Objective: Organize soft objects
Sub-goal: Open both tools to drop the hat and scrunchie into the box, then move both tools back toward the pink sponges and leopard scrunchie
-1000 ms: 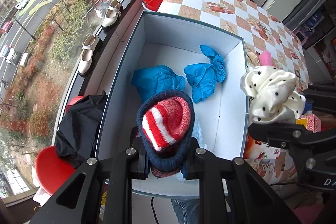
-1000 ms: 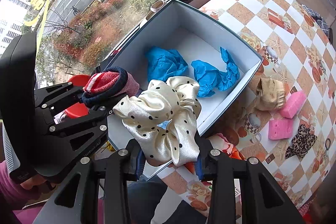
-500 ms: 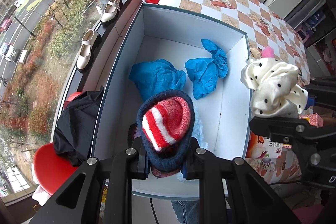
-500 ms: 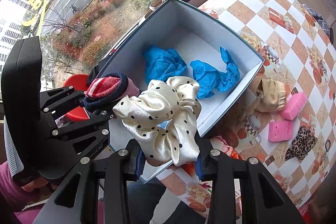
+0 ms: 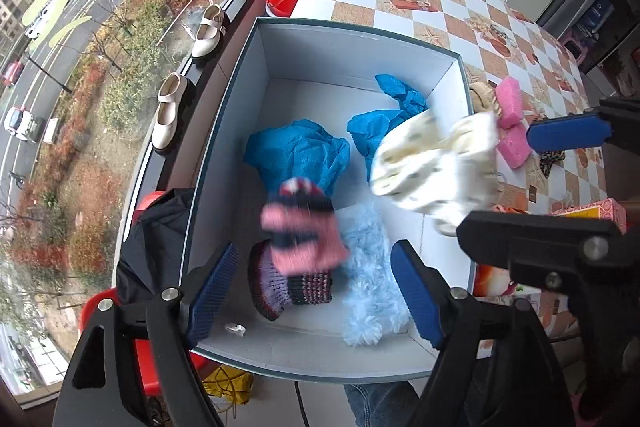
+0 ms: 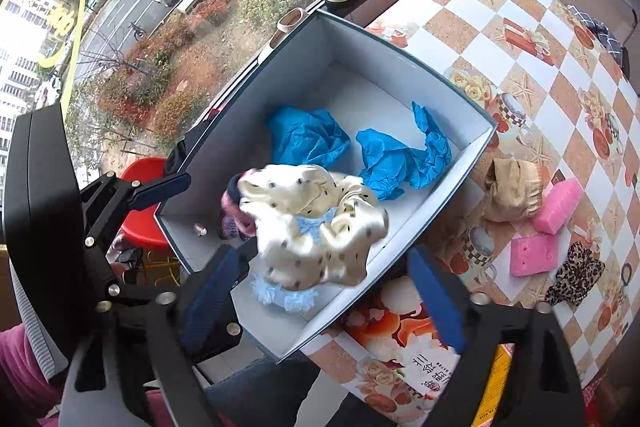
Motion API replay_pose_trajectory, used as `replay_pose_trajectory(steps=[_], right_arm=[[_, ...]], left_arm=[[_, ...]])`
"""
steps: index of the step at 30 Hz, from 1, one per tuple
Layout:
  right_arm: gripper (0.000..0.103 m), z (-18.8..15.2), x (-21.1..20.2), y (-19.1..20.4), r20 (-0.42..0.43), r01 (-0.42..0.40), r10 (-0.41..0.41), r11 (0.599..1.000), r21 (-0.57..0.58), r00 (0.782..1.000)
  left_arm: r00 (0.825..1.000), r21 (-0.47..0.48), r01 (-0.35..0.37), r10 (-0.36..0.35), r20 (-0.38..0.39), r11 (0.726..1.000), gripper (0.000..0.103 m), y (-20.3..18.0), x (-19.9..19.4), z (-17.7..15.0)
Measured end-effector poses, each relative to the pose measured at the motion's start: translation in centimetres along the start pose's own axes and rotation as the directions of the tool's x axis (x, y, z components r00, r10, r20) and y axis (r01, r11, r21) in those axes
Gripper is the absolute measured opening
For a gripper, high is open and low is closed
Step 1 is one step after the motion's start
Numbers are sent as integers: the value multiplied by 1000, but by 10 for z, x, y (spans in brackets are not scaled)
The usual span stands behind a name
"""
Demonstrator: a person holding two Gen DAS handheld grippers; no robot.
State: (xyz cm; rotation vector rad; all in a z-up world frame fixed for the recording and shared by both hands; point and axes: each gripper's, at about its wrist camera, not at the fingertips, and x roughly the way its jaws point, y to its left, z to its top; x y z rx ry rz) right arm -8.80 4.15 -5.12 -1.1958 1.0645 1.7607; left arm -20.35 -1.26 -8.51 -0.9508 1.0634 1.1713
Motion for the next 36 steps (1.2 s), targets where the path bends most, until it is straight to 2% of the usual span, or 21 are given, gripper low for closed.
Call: replay_pose_trajectory(steps=[1, 4, 7, 10, 14, 20, 24, 27, 30, 32, 36], right_arm=[[100, 0, -2, -4, -2, 11, -11, 1000, 17, 1000], [100, -2, -12, -20, -6, -13, 13, 996, 94, 1000], [100, -14, -32, -44, 2, -32, 32, 983, 180, 999], [100, -32, -56, -75, 17, -31, 28, 966, 257, 999], [100, -59, -87, -128, 33, -4, -8, 931, 365, 999], [102, -87, -101, -210, -5, 83, -91, 888, 453, 996], [102, -91, -82, -250, -59, 129, -114, 897, 422, 992], [102, -81, -58, -263, -73, 120, -101, 929, 351, 992], [102, -61, -24, -260, -83, 66, -47, 966, 250, 995], [102, -47, 2, -254, -111, 60, -41, 984, 168, 993], [102, -26, 52, -243, -158, 31, -25, 999, 41, 987]], left_arm=[[1000, -3, 7, -7, -17, 1000, 82, 0, 3, 1], [998, 0, 29, -29, -64, 1000, 82, -3, 7, 5], [994, 23, 99, -98, -46, 995, 82, -16, -9, 17], [994, 100, 106, -106, -4, 989, 82, -41, -26, 34], [991, 167, 129, -134, 15, 977, 82, -80, -35, 56], [990, 214, 144, -137, -44, 966, 82, -130, -23, 75], [982, 190, 165, -144, -120, 968, 82, -151, -7, 83], [981, 165, 151, -127, -148, 975, 82, -161, 2, 87], [981, 127, 130, -109, -160, 983, 82, -165, 6, 89], [982, 99, 111, -94, -166, 989, 82, -165, 9, 90], [985, 29, 74, -68, -159, 997, 82, -162, 8, 89]])
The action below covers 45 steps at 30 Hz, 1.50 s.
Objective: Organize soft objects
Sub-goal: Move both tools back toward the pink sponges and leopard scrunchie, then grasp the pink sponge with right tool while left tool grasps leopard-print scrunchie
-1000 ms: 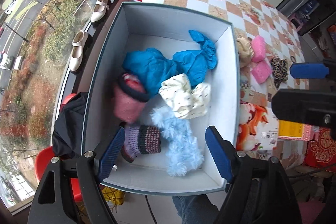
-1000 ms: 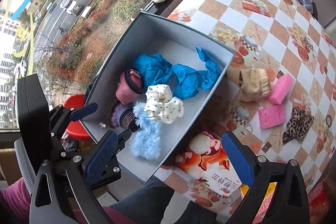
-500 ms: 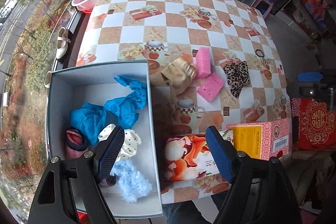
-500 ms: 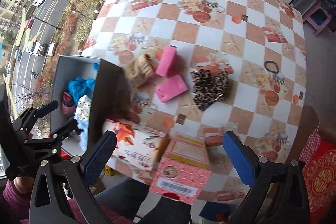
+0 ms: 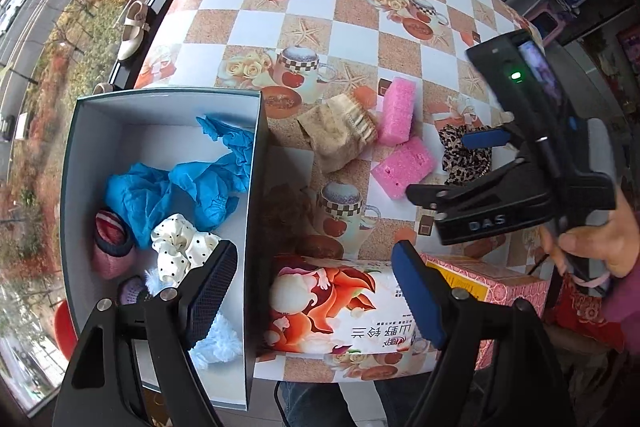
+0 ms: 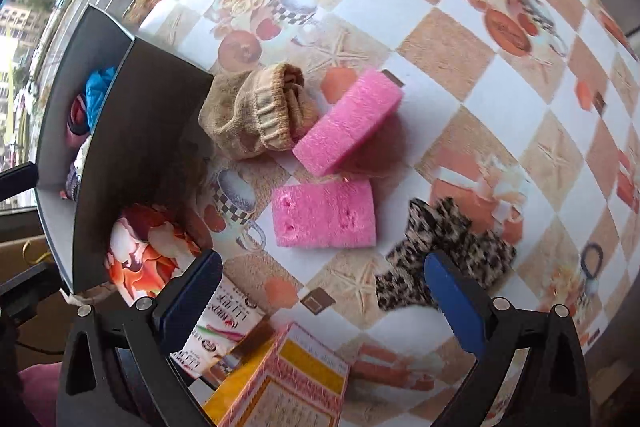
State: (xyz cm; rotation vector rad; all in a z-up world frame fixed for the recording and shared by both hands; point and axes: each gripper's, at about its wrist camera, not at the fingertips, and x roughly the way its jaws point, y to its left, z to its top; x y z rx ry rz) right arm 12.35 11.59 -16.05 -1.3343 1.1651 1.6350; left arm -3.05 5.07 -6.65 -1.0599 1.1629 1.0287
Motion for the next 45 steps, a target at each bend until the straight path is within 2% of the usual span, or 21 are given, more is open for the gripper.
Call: replay_pose_trajectory(steps=[4, 9, 10, 12, 15, 20, 22, 26, 28, 30, 31, 34, 36, 38, 41, 42, 45], right_arm=[[102, 16, 35, 6, -36, -11, 9, 998, -54, 999], [100, 10, 58, 5, -55, 75, -77, 996, -47, 996], [94, 7, 56, 4, -38, 84, -85, 996, -40, 996], [73, 2, 49, -2, -10, 80, -81, 996, -25, 997], [71, -4, 26, -26, 51, -55, 52, 996, 70, 997], [71, -32, -20, -69, 192, -168, 129, 964, 204, 973], [71, -50, -36, -82, 233, -198, 140, 949, 246, 962], [71, -81, -51, -105, 253, -192, 110, 926, 325, 961], [71, -96, -56, -116, 263, -195, 98, 906, 375, 960], [71, -117, -57, -127, 274, -218, 104, 876, 429, 956], [71, -126, -57, -133, 277, -227, 106, 862, 454, 955], [71, -151, -54, -144, 285, -239, 101, 828, 507, 953], [71, -166, -54, -150, 296, -249, 96, 807, 536, 950], [71, -179, -55, -155, 310, -256, 87, 787, 561, 947], [71, -199, -59, -161, 332, -275, 81, 757, 593, 940], [71, -205, -60, -162, 338, -279, 79, 749, 601, 938], [71, -218, -63, -164, 353, -293, 74, 728, 620, 933]], left_arm=[[1000, -81, -10, 12, 22, 997, 82, 8, -6, 0], [999, -91, -40, 41, 4, 995, 82, 4, -3, 3], [999, -87, -43, 43, -1, 995, 82, 2, -1, 5], [999, -78, -44, 43, -7, 996, 82, -4, 3, 11], [999, -58, -41, 41, -10, 997, 82, -15, 8, 22], [999, 8, -37, 37, -27, 999, 82, -39, 23, 43], [999, 47, -39, 40, -27, 998, 82, -53, 30, 52], [999, 92, -25, 29, -43, 995, 82, -82, 46, 71], [999, 135, -19, 23, -27, 991, 82, -100, 47, 77], [999, 243, -34, 34, 6, 970, 82, -126, 48, 80], [999, 315, -42, 40, 13, 948, 82, -142, 52, 81], [999, 513, -41, 50, -4, 857, 82, -186, 74, 80], [998, 594, -38, 64, -24, 804, 82, -210, 94, 78], [994, 632, -41, 95, -52, 774, 82, -225, 117, 75], [985, 649, -52, 146, -93, 759, 84, -238, 147, 74], [989, 636, -19, 107, -100, 771, 87, -240, 148, 76], [985, 625, -10, 115, -128, 781, 87, -249, 154, 82]])
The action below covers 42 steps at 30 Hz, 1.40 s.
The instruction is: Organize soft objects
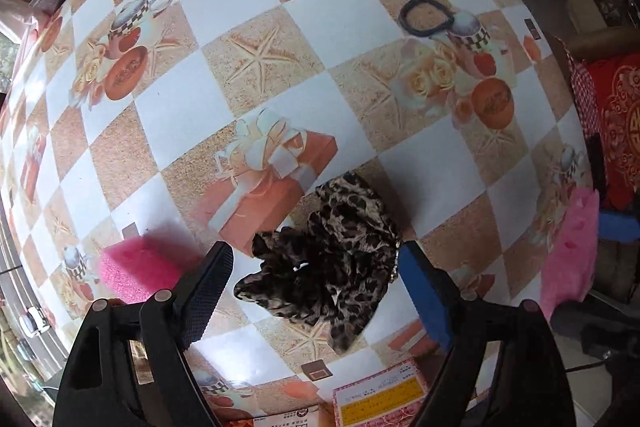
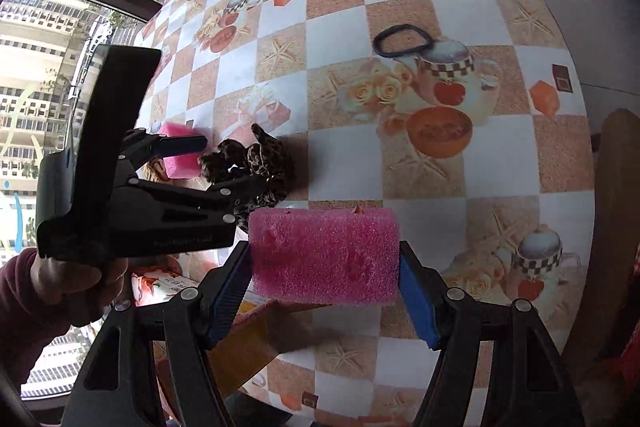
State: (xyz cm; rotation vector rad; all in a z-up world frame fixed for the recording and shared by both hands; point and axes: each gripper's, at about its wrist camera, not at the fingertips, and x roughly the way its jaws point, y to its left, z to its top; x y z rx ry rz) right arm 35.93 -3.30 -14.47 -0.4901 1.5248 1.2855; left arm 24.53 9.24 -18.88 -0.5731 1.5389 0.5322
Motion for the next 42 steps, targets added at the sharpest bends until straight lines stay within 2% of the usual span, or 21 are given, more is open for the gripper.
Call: replay_pose_trajectory(steps=[3, 8, 12, 16, 18, 19, 20, 21, 22, 23, 29, 35, 42], right_arm=[[71, -5, -4, -5, 8, -9, 8, 1000, 27, 1000], [71, -8, -11, -8, 34, -31, 29, 998, 55, 999], [71, -9, -11, -7, 36, -37, 35, 997, 62, 999], [71, -14, -14, -5, 42, -31, 29, 998, 62, 999], [71, -15, -16, -4, 45, -22, 20, 998, 60, 999], [71, -17, -17, -5, 47, -14, 12, 998, 59, 999], [71, -17, -17, -5, 49, -7, 5, 998, 59, 999], [71, -18, -18, -4, 52, -1, -2, 998, 60, 999], [71, -19, -19, -4, 56, 7, -10, 998, 60, 998], [71, -20, -21, -2, 60, 15, -18, 998, 58, 998], [71, -23, -28, 13, 77, 38, -40, 999, 24, 996], [71, -22, -35, 41, 90, 45, -42, 999, -28, 995], [71, -18, -47, 91, 111, 58, -45, 991, -123, 993]], left_arm=[[999, 12, -34, 34, -21, 999, 87, -5, -1, 5], [998, -32, 67, -67, 0, 997, 87, 0, -9, -1], [994, -31, 45, -48, -95, 998, 87, 0, 20, -2], [991, -17, 6, -8, -134, 1000, 84, -2, 38, 0], [994, -1, -18, 18, -108, 1000, 74, -4, 38, 1], [996, -4, -20, 20, -89, 1000, 63, -4, 36, -2], [997, -14, -14, 13, -74, 1000, 53, -1, 32, 0], [998, -30, -2, 0, -59, 1000, 51, 2, 29, 0], [999, -47, 19, -21, -39, 999, 43, 6, 24, -2], [999, -60, 36, -37, -16, 998, 30, 7, 17, 1], [996, -84, 21, -14, 92, 996, 30, 13, -21, -9], [981, -127, 5, 20, 191, 992, 30, 24, -71, -41], [966, -190, -9, 57, 252, 982, 30, 50, -109, -110]])
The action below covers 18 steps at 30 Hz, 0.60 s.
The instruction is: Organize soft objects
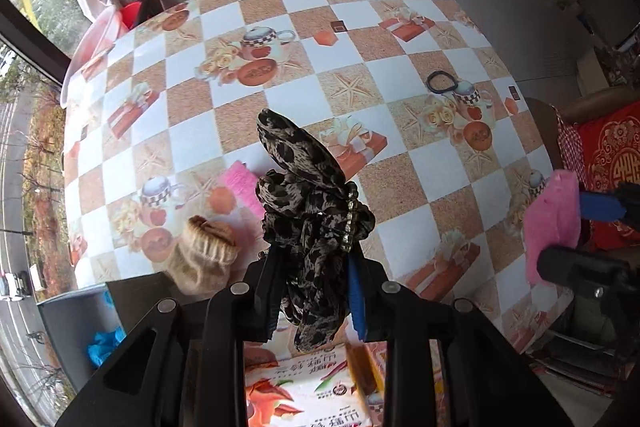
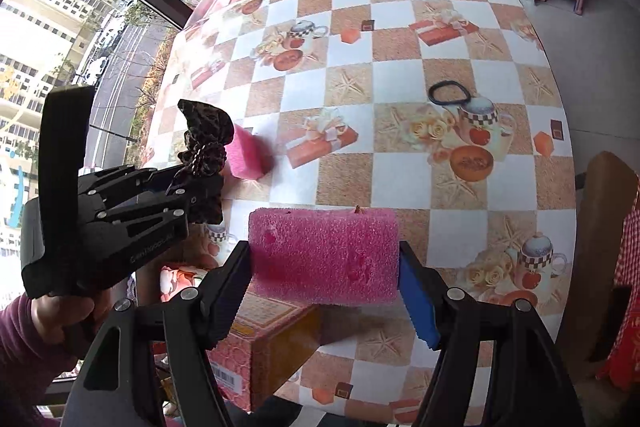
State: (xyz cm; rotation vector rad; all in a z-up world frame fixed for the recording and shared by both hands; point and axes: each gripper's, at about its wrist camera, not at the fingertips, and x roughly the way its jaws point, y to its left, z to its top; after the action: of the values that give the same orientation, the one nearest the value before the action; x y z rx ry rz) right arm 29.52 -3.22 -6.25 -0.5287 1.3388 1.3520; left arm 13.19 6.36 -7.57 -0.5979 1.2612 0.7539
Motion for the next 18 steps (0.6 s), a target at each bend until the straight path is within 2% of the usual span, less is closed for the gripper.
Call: replay_pose_trajectory(steps=[8, 18], right_arm=[[71, -13, -15, 52, 1, 17, -17, 996, -93, 1000], [71, -61, -33, 84, -30, 50, -53, 992, -114, 998]], left_arm=[[1000, -18, 5, -4, 25, 1000, 30, 22, -38, -55], [999, 75, 38, -40, 24, 996, 30, 17, -66, -121]])
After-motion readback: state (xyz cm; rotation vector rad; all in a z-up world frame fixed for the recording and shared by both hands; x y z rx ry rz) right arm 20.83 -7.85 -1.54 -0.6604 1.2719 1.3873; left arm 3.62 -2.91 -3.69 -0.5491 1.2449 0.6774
